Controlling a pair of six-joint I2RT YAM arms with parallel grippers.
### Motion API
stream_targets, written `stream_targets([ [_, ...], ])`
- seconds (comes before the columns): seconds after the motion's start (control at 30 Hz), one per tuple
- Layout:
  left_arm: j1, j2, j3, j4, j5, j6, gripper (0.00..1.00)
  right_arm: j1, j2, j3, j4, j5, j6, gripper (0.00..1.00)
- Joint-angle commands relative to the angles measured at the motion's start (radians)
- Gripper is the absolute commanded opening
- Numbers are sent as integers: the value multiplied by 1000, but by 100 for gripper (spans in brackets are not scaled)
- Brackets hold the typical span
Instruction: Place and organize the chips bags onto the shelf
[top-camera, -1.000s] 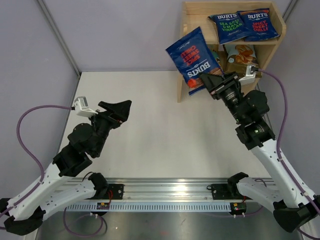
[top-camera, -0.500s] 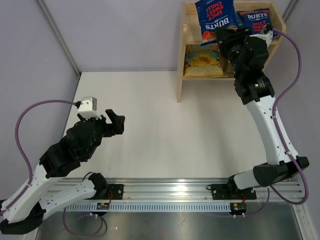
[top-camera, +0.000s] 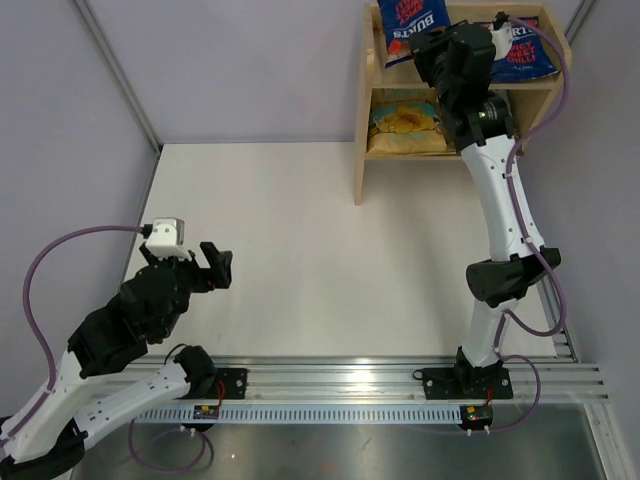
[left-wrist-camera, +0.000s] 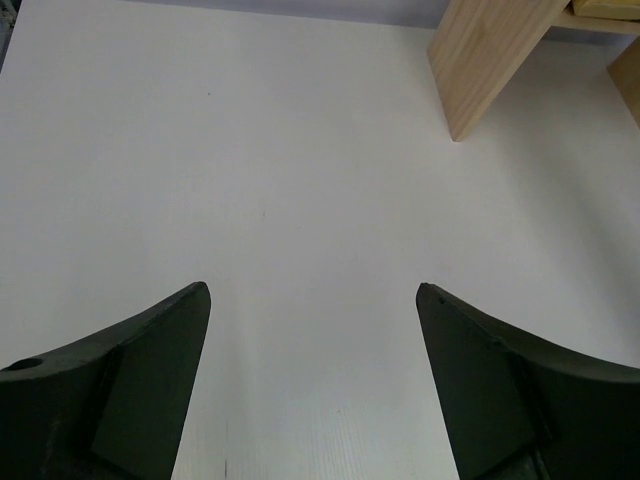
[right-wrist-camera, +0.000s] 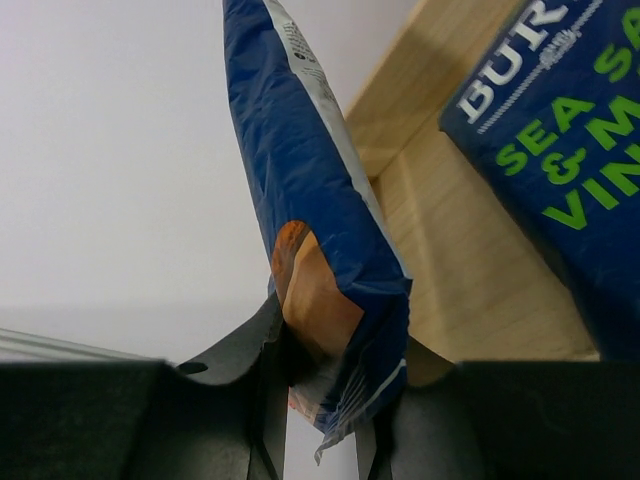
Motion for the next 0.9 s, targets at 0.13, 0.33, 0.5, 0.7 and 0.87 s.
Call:
stream_targets([
  [0.13,0,-35,-65,37,-46,38,88,23,53,76,-46,75,-34,20],
  [0.33,1,-11,-94,62,-31,59,87,36,119,177,-89,46,-42,26],
  [0.5,1,-12,-103,54,-31,58,86,36,127,179,-95,25,-37,27],
  [0.7,1,-24,-105,54,-29,56,85,38,132,192,-115,9,-40,31],
  [0.87,1,-26,-106,49,-23,53,85,30,126,196,-123,3,-51,50],
])
